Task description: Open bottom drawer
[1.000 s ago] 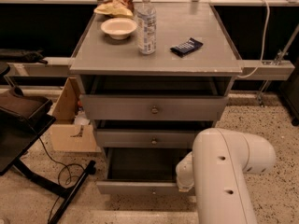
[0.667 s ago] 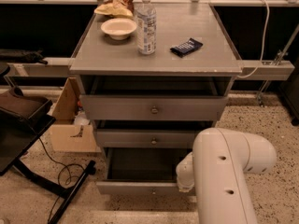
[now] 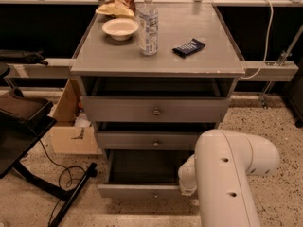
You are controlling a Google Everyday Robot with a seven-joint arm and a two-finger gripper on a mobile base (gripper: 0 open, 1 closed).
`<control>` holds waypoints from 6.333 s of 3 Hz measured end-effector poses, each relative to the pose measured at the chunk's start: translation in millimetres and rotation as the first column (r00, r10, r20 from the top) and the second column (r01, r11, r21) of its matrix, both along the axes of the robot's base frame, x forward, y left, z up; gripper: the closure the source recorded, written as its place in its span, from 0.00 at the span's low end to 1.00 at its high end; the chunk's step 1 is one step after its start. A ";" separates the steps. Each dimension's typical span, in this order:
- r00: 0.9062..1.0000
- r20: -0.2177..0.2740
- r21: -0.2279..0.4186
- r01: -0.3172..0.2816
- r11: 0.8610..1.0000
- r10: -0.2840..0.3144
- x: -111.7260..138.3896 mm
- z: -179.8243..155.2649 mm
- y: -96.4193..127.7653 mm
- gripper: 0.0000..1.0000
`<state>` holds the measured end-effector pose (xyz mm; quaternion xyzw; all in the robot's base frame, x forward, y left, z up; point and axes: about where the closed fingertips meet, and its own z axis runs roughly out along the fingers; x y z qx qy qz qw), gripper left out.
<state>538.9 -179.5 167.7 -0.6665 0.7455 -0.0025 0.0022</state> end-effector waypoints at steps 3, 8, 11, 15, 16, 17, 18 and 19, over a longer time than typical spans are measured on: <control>1.000 0.005 0.015 0.022 1.000 -0.022 -2.8 5.5 -1.8 1.00; 1.000 0.005 0.015 0.022 1.000 -0.022 -0.2 5.4 -1.7 0.08; 0.983 -0.182 0.090 0.043 0.995 -0.026 27.7 -26.4 13.8 0.00; 0.971 -0.235 0.084 0.067 0.994 -0.045 -17.5 -30.3 20.2 0.63; 0.971 -0.235 0.084 0.067 0.994 -0.045 -8.5 -27.7 20.1 0.86; 0.971 -0.235 0.084 0.067 0.994 -0.045 -2.5 -26.2 20.1 1.00; 0.971 -0.235 0.084 0.067 0.994 -0.046 -0.3 -25.8 20.1 1.00; 0.968 -0.246 0.087 0.073 0.994 -0.050 -8.2 -26.1 18.9 1.00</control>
Offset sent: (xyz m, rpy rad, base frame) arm -0.3650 -0.0671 0.0309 -0.0146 0.4390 -0.3282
